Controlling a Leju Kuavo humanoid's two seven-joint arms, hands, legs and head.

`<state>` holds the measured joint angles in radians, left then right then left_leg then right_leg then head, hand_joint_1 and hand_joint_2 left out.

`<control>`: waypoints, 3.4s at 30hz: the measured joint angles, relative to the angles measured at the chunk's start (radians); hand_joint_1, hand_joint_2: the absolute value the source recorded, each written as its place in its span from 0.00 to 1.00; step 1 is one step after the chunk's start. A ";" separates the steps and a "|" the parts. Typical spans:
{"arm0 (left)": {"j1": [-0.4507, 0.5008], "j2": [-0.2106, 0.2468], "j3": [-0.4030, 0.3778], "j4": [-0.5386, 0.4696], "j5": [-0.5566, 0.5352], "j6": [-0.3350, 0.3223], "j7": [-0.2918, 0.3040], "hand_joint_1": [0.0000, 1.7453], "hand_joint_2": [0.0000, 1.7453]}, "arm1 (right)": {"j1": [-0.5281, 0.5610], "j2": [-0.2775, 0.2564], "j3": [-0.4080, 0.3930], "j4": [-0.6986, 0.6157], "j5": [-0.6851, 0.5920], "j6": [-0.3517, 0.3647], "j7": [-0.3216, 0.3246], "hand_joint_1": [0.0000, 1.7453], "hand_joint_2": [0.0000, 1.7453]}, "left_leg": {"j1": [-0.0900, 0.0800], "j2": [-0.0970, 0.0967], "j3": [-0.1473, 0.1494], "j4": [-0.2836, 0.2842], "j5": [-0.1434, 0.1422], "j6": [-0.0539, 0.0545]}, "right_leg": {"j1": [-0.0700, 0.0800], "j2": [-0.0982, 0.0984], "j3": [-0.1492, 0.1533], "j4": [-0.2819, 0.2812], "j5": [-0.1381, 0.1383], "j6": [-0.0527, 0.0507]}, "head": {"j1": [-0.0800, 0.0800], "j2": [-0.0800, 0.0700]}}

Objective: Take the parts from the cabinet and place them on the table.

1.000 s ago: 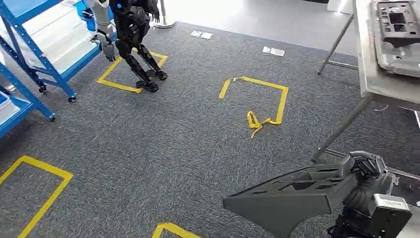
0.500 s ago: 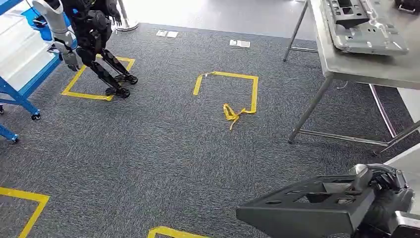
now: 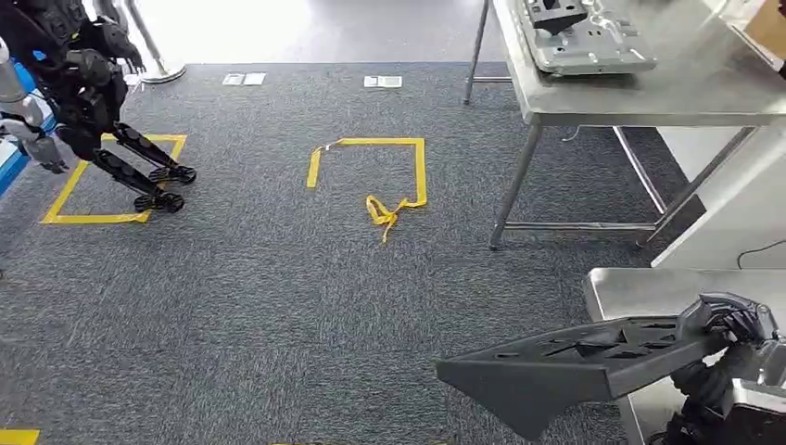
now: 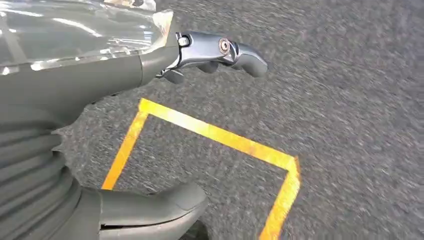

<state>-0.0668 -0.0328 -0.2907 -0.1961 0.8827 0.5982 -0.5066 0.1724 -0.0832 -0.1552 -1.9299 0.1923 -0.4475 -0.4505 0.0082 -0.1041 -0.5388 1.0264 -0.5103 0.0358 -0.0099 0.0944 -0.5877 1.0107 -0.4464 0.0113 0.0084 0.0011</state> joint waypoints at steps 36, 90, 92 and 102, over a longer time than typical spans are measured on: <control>-0.002 -0.018 0.102 -0.003 0.017 0.013 -0.036 0.00 1.00 | -0.050 -0.097 -0.154 0.010 0.342 -0.226 0.144 1.00 1.00 | -0.002 0.066 -0.002 -0.032 0.031 0.015 | -0.010 0.006 -0.028 0.011 0.001 0.035 | 0.002 0.000; 0.005 -0.008 0.059 -0.004 -0.172 -0.019 -0.060 0.00 1.00 | -0.221 -0.176 -0.319 0.422 0.579 -0.152 0.354 1.00 1.00 | -0.002 0.088 -0.076 0.123 -0.016 -0.018 | -0.023 -0.017 0.016 -0.006 -0.006 0.019 | 0.001 0.000; 0.005 -0.006 0.059 -0.003 -0.177 -0.022 -0.055 0.00 1.00 | -0.246 -0.186 -0.312 0.453 0.581 -0.148 0.356 1.00 1.00 | 0.008 -0.007 -0.024 0.005 0.013 -0.014 | -0.015 0.004 0.011 -0.001 -0.006 0.023 | 0.002 0.000; 0.008 0.013 0.059 -0.003 -0.190 -0.147 -0.015 0.00 1.00 | -0.336 -0.251 -0.269 0.625 0.592 -0.146 0.365 1.00 1.00 | -0.008 0.131 -0.024 -0.021 0.034 0.029 | -0.017 -0.083 -0.171 0.312 -0.113 0.058 | 0.014 0.000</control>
<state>-0.0587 -0.0202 -0.2319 -0.1987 0.6924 0.4513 -0.5218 -0.1633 -0.3342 -0.4238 -1.3053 0.7847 -0.5936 -0.0851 0.0000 0.0271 -0.5629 1.0055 -0.4759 0.0643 -0.0267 0.0118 -0.7590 1.3223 -0.5597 0.0690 0.0225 0.0011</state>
